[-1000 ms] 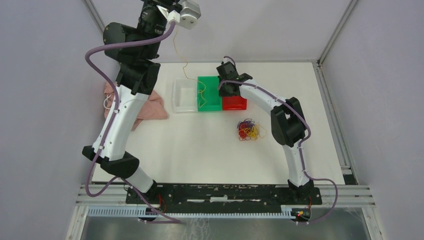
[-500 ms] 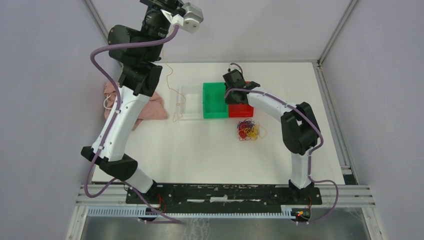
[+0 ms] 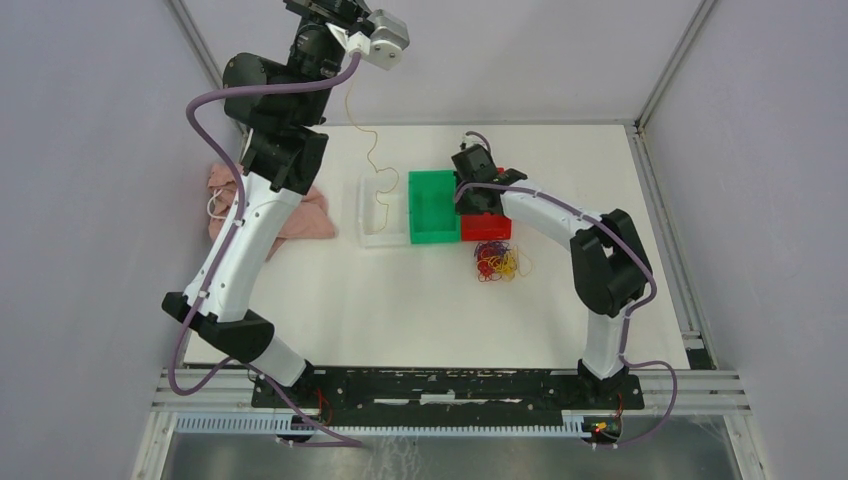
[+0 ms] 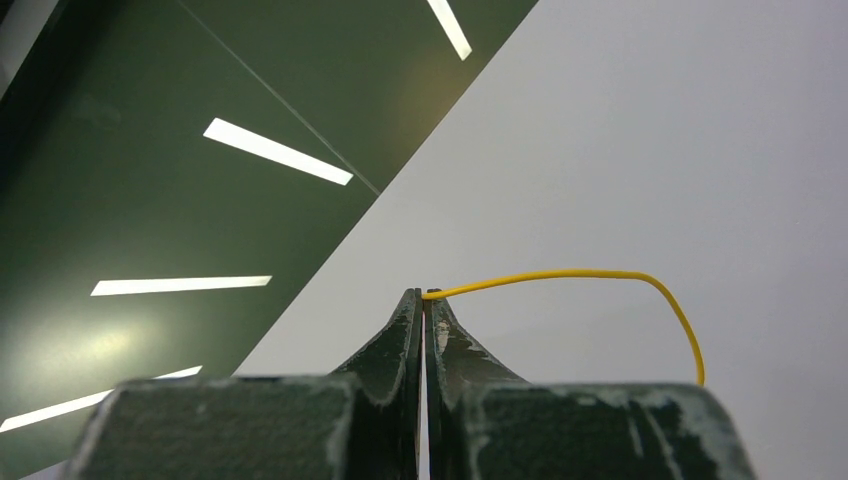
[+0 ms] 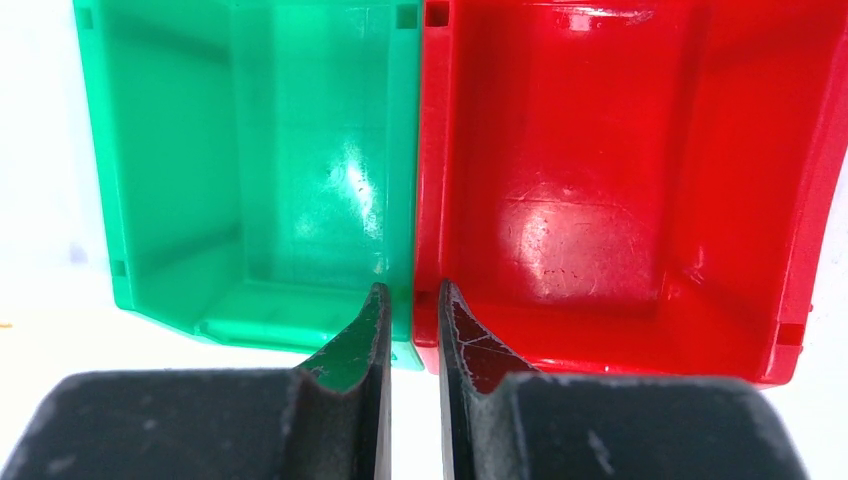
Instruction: Untangle the cables
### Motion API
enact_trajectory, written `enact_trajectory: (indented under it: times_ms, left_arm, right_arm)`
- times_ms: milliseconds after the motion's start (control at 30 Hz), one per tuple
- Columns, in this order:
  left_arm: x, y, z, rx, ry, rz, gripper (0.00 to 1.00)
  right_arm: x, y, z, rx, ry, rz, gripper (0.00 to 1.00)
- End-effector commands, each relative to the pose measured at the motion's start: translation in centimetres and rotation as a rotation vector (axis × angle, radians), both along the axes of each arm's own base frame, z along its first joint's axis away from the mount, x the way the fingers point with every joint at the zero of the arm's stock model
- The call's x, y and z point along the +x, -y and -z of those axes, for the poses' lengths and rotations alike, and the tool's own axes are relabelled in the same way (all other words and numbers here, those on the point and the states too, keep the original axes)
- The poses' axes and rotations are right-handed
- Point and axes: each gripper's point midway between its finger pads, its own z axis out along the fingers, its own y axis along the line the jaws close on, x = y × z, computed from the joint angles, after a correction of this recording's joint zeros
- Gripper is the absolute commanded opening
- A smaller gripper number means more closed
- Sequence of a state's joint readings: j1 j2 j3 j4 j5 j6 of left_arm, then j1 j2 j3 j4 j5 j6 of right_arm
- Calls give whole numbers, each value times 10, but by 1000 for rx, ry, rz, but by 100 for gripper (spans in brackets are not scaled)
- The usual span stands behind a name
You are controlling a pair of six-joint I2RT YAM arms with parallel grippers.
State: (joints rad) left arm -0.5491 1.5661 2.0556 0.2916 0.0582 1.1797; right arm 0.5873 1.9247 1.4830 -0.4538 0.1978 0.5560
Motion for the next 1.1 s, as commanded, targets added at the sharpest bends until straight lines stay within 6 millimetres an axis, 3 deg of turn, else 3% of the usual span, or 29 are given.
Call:
enact_trajectory:
  times_ms: [0,300,700,900,1067]
  left_arm:
    - [-23,-13,-22,-67,60,33,6]
    - [-25,-13,-28,-74,69,47,6]
    - [14,3,45,37,-45,-17,6]
    - [36,-7,62,50,-93,-67,5]
    - [54,-14,105,82,-225,-101,5]
  right_arm:
    - [-23,13,9,-44,-56,-16,3]
    - [-31,12,7,-38,-57,-27,2]
    - [-39,18,-4,-22,-30,-23,1]
    - [-44,20,-7,-10,-27,-23,1]
    - [-45,18,-9,12,-20,-22,1]
